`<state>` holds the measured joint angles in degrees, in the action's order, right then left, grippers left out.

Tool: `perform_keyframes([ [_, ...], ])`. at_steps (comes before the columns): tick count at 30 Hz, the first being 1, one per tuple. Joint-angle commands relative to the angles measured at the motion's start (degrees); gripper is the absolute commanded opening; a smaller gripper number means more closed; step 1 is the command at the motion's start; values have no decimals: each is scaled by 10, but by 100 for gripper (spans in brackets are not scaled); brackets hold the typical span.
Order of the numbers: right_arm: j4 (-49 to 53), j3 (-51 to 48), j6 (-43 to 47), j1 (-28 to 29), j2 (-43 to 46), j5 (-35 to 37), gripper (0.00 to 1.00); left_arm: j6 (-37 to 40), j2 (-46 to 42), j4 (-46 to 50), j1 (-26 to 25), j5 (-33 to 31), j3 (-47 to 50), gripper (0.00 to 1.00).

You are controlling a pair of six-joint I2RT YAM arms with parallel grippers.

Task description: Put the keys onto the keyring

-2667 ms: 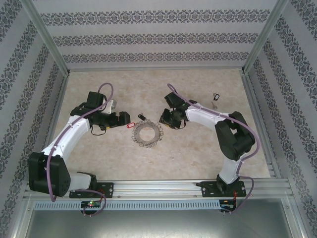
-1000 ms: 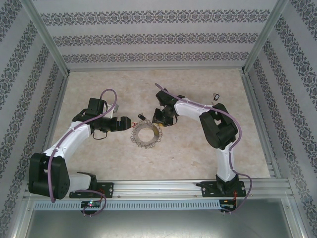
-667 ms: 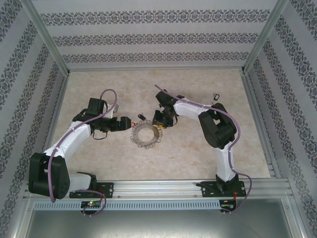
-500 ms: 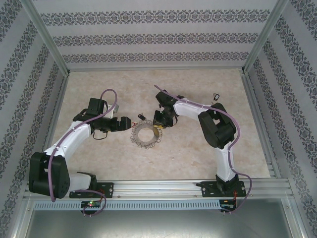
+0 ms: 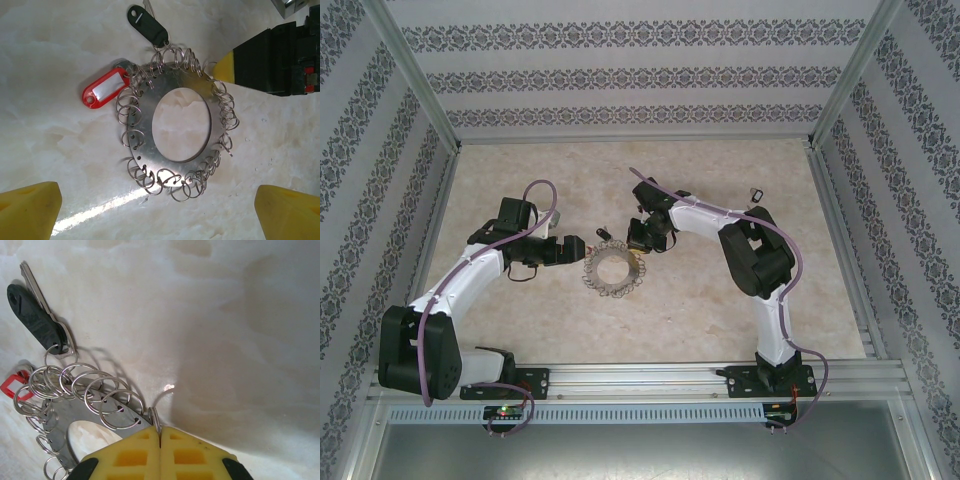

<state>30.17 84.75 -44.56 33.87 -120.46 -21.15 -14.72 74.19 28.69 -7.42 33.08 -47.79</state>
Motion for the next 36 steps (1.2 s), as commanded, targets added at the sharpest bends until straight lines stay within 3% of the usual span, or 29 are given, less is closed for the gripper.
perform_keyframes([
  [1, 6, 2, 4, -3, 13, 1, 3, 13, -9, -41, -6, 28, -1, 98],
  [4, 4, -13, -14, -2, 38, -6, 2, 19, -32, -96, -20, 59, 8, 92],
  [6, 1, -28, -44, -2, 61, -10, 0, 64, -57, -147, -44, 65, 19, 90],
  [9, -6, -51, -94, -2, 89, -25, 0, 164, -90, -222, -81, 62, 44, 96],
  [14, -13, -77, -154, -5, 123, -77, 0, 213, -72, -399, -83, 110, 101, 99],
  [19, -18, -108, -193, -10, 169, -93, 0, 308, 10, -378, -87, 174, 68, 94],
  [22, -28, -135, -224, -22, 192, -119, 0, 459, 48, -300, -96, 230, 44, 87],
  [26, -53, -177, -269, -39, 219, -155, 0, 490, 94, -315, -102, 254, 27, 75],
  [29, -82, -206, -307, -47, 234, -184, 0, 531, 109, -318, -132, 239, 13, 73],
  [32, -90, -218, -331, -48, 244, -201, 0, 613, 126, -279, -168, 217, -5, 59],
  [36, -111, -238, -365, -52, 266, -210, 0, 595, 141, -335, -186, 208, 6, 53],
])
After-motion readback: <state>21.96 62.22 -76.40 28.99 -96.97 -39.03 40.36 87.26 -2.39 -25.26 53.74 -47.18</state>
